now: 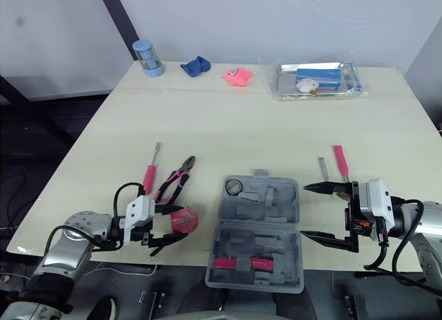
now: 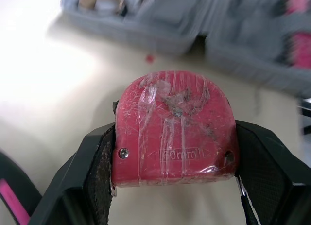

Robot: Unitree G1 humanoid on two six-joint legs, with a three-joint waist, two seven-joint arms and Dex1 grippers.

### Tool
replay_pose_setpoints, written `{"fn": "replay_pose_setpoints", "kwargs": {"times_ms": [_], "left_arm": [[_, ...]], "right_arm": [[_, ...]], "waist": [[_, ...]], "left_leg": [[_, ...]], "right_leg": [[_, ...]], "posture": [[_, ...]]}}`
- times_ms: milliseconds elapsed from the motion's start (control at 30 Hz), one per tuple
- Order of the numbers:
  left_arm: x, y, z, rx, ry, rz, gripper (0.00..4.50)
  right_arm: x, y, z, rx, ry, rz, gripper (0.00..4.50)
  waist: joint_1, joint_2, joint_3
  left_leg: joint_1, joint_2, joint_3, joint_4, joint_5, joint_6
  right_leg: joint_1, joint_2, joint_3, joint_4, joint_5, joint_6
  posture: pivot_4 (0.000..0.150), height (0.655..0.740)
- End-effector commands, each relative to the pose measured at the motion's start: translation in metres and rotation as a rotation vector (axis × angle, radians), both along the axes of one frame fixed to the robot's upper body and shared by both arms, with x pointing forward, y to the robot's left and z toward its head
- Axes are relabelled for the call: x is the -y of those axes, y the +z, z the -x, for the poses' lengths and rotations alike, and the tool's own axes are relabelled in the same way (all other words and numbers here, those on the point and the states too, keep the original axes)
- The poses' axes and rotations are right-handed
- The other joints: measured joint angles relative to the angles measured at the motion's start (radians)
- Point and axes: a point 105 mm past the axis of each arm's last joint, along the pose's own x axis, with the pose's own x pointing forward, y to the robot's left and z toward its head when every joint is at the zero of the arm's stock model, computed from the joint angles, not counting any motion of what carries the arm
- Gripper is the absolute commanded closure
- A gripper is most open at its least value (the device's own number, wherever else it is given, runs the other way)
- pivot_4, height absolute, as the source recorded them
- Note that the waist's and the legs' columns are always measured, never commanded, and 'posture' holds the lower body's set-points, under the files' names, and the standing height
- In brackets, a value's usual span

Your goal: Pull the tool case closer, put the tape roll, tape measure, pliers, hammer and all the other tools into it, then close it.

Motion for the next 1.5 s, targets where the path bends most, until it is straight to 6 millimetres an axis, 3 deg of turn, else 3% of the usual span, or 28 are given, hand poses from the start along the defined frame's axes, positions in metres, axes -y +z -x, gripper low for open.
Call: {"fn": "replay_pose_setpoints", "kwargs": {"times_ms": [33, 267, 633, 900, 1100, 1200, 1400, 1500], "left_arm": [[0.014, 0.04, -0.007, 0.087, -0.102, 0.03, 1.5], [0.057, 0.078, -0.019, 0.161, -0.264, 0.065, 1.5], [0.137, 0.101, -0.033, 0.28, -0.458, 0.143, 1.5], [0.164, 0.099, -0.038, 0.327, -0.496, 0.169, 1.5], [0.175, 0.096, -0.04, 0.342, -0.511, 0.184, 1.5], [0.177, 0.094, -0.04, 0.341, -0.515, 0.192, 1.5], [0.178, 0.093, -0.04, 0.34, -0.517, 0.201, 1.5], [0.178, 0.092, -0.039, 0.332, -0.522, 0.207, 1.5]], "right_arm": [[-0.003, 0.01, -0.005, -0.027, -0.049, -0.05, 0.0], [-0.006, 0.009, -0.013, -0.248, -0.16, -0.083, 0.0], [-0.032, 0.008, -0.013, -0.569, -0.262, -0.129, 0.0], [-0.054, 0.013, -0.017, -0.842, -0.303, -0.272, 0.0], [-0.066, 0.016, -0.024, -0.944, -0.346, -0.331, 0.0], [-0.067, 0.012, -0.026, -0.97, -0.382, -0.322, 0.87], [-0.066, 0.009, -0.027, -1.003, -0.412, -0.319, 3.52], [-0.067, 0.009, -0.027, -1.01, -0.413, -0.323, 3.95]], "waist": [[0.002, 0.0, 0.0], [-0.002, 0.0, 0.0], [-0.002, -0.001, 0.0], [-0.005, -0.001, 0.0], [-0.012, -0.001, 0.0], [-0.017, -0.001, 0.0], [-0.021, -0.001, 0.0], [-0.023, -0.001, 0.0]], "left_leg": [[0.0, 0.0, 0.0, 0.0, 0.0, 0.0], [0.0, 0.0, 0.0, 0.0, 0.0, 0.0], [-0.002, 0.0, -0.002, 0.001, 0.0, 0.0], [-0.002, -0.001, -0.002, 0.002, 0.0, 0.0], [-0.003, -0.001, -0.003, 0.002, 0.0, 0.0], [-0.004, -0.001, -0.004, 0.002, 0.0, 0.0], [-0.004, -0.001, -0.004, 0.002, 0.0, 0.0], [-0.004, -0.001, -0.004, 0.002, 0.0, 0.0]], "right_leg": [[0.0, 0.0, 0.0, 0.0, 0.0, 0.0], [0.0, 0.0, 0.0, 0.0, 0.0, 0.0], [0.0, 0.001, -0.001, 0.0, 0.0, 0.0], [0.0, 0.001, -0.001, 0.0, 0.0, 0.0], [0.0, 0.001, -0.002, 0.0, 0.0, 0.0], [-0.001, 0.001, -0.002, 0.0, 0.0, 0.0], [-0.001, 0.001, -0.003, 0.0, 0.0, 0.0], [-0.001, 0.001, -0.003, 0.0, 0.0, 0.0]], "posture": [[0.15, 0.74], [0.15, 0.74], [0.15, 0.74], [0.15, 0.74], [0.15, 0.74], [0.15, 0.74], [0.15, 0.74], [0.15, 0.74]]}}
